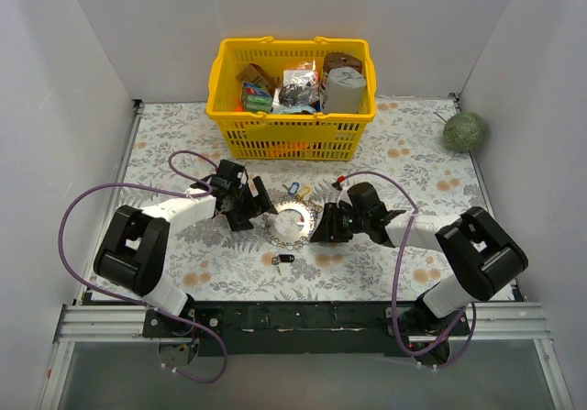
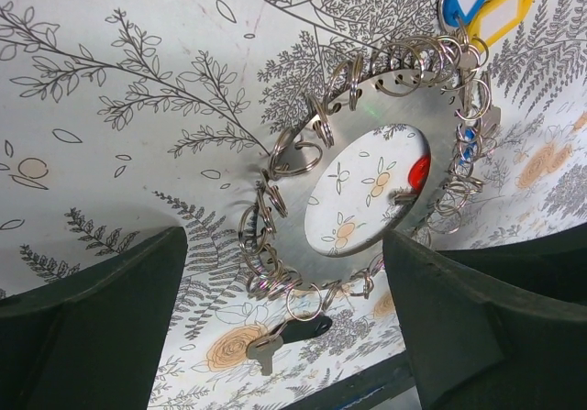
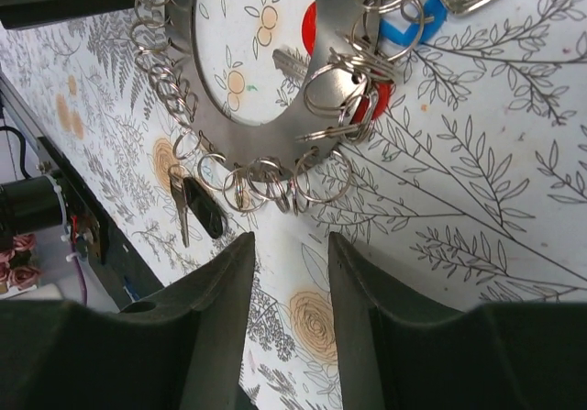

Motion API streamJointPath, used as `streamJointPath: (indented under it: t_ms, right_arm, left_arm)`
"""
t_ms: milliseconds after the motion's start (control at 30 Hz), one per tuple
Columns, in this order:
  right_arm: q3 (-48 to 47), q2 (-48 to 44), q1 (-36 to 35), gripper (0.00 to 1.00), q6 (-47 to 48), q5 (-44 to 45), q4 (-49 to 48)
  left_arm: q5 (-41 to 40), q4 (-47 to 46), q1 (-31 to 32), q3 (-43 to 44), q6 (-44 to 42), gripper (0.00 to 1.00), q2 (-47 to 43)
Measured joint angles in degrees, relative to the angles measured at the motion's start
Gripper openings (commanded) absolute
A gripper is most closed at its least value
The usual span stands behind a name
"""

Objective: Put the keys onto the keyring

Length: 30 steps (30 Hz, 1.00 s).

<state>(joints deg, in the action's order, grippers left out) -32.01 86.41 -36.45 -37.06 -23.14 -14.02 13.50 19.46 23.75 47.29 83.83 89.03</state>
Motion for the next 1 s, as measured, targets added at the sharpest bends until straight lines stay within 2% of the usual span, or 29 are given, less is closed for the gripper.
streamJointPath:
  t_ms: [133,300,333,633,1000]
  right_arm:
    - [0.0,2.5,0.0,0.44,-1.8,-0.6,-3.0]
    - [0.0,3.8,0.0,0.36,-3.3,-0.8,-4.7]
    - [-0.1,4.0,0.0,0.29,-3.3,-0.8,-4.7]
    - [-0.9,5.8,0.0,0.03,-3.6,1.3,-5.5]
    - [-3.4,4.7,0.1,0.01,-0.2,4.4,-3.8]
  left_arm:
    - [0.3,-0.2,0.0,-0.1,0.2,0.88,0.0]
    - [0.7,-0.2,0.0,-0.1,0.4,0.88,-0.1]
    - [0.7,-0.2,0.0,-0.1,0.5,0.88,-0.2]
    - [0.7,-0.3,0.0,-0.1,0.5,0.88,-0.7]
    - [0.7,-0.2,0.0,-0.1,-0.1,0.88,-1.7]
